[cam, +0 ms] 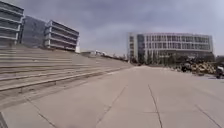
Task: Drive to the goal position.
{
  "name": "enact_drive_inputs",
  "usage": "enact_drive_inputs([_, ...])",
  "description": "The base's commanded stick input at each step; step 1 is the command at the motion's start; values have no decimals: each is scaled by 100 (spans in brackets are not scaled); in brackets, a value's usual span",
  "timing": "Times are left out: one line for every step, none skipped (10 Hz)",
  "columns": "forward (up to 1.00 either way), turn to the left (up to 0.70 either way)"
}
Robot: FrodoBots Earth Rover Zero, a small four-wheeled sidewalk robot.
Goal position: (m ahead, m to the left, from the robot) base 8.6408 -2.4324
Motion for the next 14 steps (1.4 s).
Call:
enact_drive_inputs([100,0])
enact_drive_inputs([100,0])
enact_drive_inputs([100,0])
enact_drive_inputs([100,0])
enact_drive_inputs([100,0])
enact_drive_inputs([100,0])
enact_drive_inputs([100,0])
enact_drive_inputs([100,0])
enact_drive_inputs([100,0])
enact_drive_inputs([100,0])
enact_drive_inputs([100,0])
enact_drive_inputs([100,0])
enact_drive_inputs([100,0])
enact_drive_inputs([100,0])
